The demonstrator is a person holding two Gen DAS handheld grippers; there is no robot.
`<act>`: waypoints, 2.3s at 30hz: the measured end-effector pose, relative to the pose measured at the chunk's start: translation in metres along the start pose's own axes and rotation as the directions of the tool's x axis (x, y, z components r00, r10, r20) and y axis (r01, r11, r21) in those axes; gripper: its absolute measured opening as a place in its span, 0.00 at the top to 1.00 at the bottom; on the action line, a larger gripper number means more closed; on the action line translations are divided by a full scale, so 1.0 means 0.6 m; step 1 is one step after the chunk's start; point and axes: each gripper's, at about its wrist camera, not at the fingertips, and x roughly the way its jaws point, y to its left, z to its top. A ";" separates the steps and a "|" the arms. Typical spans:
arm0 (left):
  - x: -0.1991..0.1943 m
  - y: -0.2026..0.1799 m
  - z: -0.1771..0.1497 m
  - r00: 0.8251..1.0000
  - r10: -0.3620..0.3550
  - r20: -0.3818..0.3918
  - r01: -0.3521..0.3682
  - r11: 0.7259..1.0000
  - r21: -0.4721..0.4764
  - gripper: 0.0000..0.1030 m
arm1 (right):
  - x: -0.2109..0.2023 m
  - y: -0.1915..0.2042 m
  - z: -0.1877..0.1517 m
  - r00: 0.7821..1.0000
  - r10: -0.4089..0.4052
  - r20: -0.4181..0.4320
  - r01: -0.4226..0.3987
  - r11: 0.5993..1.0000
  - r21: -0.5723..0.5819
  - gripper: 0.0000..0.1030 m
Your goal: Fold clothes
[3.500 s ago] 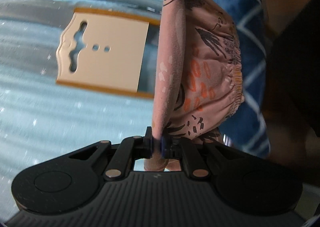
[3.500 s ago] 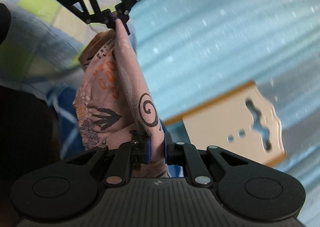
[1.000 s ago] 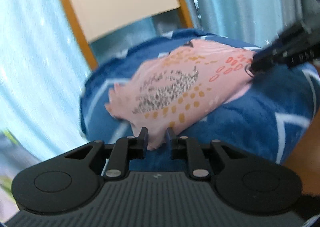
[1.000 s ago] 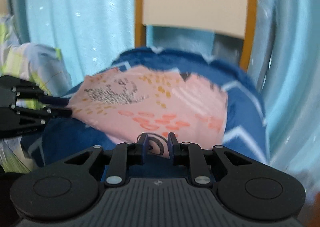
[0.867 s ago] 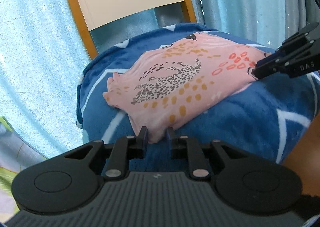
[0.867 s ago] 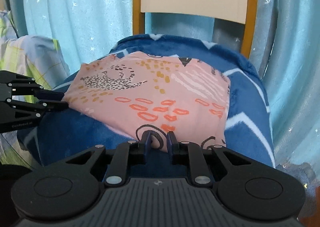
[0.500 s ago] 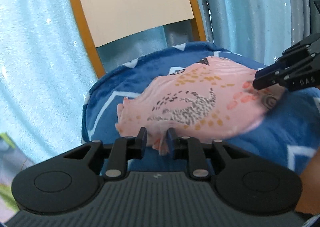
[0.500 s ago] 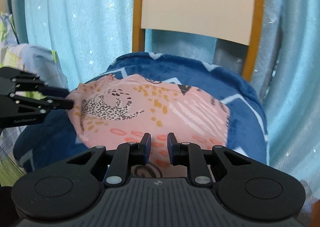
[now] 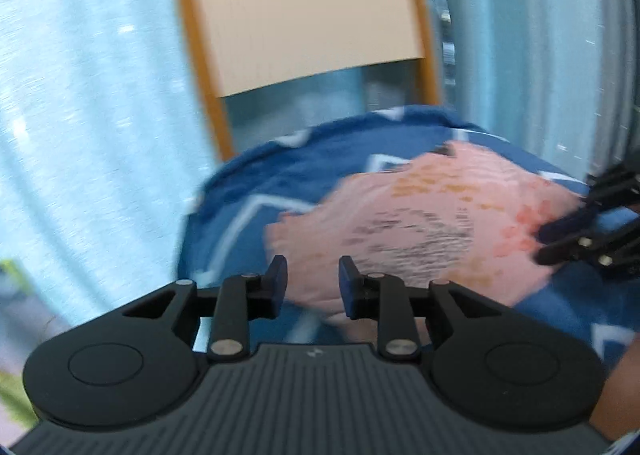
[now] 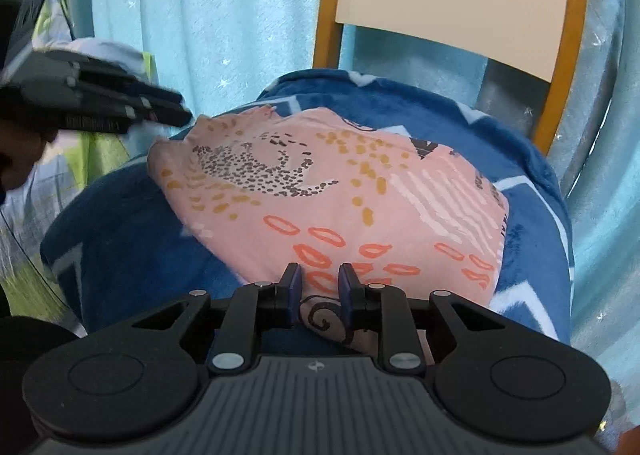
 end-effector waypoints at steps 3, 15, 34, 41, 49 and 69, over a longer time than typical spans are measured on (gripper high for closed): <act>0.003 -0.032 -0.029 0.999 0.022 -0.046 -0.015 0.990 0.143 0.72 | -0.002 -0.003 -0.003 1.000 0.003 0.002 -0.003 1.000 0.009 0.75; 0.015 0.007 0.012 0.996 0.084 0.016 -0.084 0.994 0.063 0.72 | 0.005 -0.035 0.059 0.993 -0.052 0.111 0.045 0.997 0.063 0.72; 0.054 0.059 -0.001 0.995 0.094 0.008 -0.093 0.992 -0.082 0.75 | 0.049 -0.148 0.065 0.984 -0.160 0.077 0.141 0.968 0.209 0.70; 0.050 -0.013 -0.034 0.998 0.048 -0.042 -0.049 0.999 -0.022 0.74 | 0.002 -0.105 -0.001 0.990 -0.127 0.063 0.106 0.959 0.264 0.65; 0.018 -0.011 -0.022 0.992 0.092 -0.087 -0.097 0.994 -0.054 0.74 | -0.044 -0.084 -0.017 0.988 -0.140 0.069 0.117 0.958 0.262 0.62; -0.064 -0.075 -0.060 0.992 0.042 -0.120 -0.063 0.982 -0.179 0.56 | -0.116 -0.008 -0.106 0.987 -0.158 -0.002 0.148 0.919 0.366 0.34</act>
